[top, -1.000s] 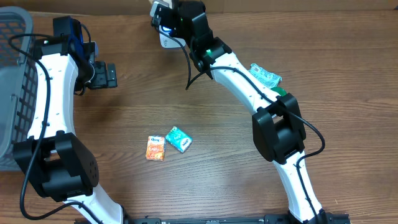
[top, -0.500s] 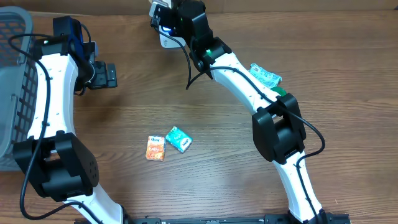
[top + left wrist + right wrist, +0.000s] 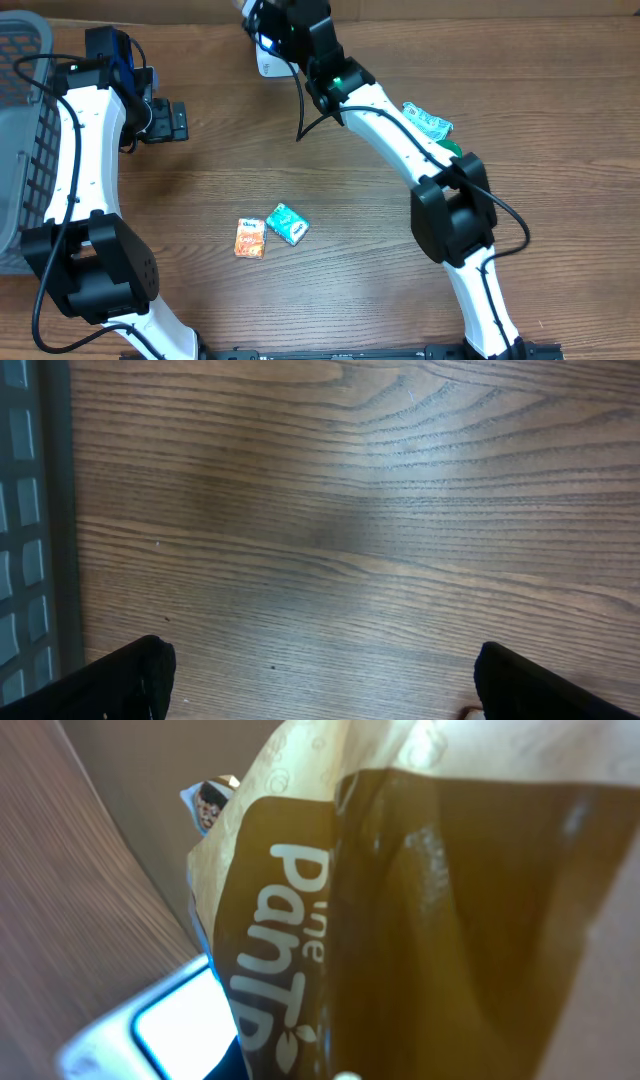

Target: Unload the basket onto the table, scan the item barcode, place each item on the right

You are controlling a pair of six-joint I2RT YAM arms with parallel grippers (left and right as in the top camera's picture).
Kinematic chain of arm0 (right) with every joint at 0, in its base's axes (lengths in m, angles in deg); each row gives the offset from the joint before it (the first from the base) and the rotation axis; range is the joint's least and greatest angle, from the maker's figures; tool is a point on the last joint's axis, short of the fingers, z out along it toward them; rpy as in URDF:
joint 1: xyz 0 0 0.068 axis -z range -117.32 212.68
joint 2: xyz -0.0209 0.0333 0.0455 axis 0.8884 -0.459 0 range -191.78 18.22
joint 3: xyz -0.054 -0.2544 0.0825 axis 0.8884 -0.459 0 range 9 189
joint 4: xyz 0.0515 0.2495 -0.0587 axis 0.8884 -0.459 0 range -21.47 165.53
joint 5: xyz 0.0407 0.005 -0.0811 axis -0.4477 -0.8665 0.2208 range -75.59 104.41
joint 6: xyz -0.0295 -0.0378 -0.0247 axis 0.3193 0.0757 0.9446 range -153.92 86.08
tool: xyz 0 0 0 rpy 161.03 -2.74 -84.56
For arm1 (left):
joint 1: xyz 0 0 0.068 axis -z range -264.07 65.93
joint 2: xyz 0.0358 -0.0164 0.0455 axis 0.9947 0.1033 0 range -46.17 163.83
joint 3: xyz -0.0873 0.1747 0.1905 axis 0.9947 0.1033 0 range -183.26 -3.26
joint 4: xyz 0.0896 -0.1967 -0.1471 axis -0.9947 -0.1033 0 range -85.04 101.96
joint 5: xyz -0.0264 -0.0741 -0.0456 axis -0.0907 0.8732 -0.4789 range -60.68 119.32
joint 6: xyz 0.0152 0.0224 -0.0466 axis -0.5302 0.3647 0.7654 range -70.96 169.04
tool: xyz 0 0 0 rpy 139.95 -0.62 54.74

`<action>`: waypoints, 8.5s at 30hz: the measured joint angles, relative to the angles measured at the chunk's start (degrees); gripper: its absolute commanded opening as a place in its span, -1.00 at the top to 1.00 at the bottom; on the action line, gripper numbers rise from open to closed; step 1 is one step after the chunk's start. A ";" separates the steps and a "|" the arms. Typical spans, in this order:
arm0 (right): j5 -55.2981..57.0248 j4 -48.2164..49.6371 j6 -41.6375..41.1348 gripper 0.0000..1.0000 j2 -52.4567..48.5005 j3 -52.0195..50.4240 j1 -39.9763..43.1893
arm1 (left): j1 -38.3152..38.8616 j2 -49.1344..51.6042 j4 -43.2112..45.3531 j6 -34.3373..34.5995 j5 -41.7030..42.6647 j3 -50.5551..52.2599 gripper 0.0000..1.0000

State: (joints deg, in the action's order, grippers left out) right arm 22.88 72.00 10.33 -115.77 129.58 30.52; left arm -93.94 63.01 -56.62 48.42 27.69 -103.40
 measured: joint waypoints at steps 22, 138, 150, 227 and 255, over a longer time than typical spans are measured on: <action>-33.57 -48.22 -47.74 0.67 21.29 -1.49 27.12 | 0.00 0.00 0.00 0.00 -0.15 0.00 -0.99; -8.76 -68.50 -43.06 -1.00 20.13 -1.03 25.18 | 0.00 0.00 0.00 0.00 -0.15 0.00 -0.99; 7.78 -67.71 -53.64 -0.99 20.13 -1.22 22.38 | 0.00 0.00 0.00 0.02 -0.15 0.00 -0.99; 74.75 -32.83 -29.03 -0.93 20.13 -1.25 7.37 | 0.00 0.00 0.00 0.00 -0.15 0.00 -0.99; 58.73 -43.32 -33.70 -1.00 20.13 -1.25 6.99 | 0.02 0.00 -0.02 0.00 -0.15 0.00 -0.99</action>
State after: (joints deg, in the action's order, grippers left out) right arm 81.61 28.68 -23.38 -95.64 128.33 37.51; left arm -93.92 63.01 -56.64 48.42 27.54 -103.40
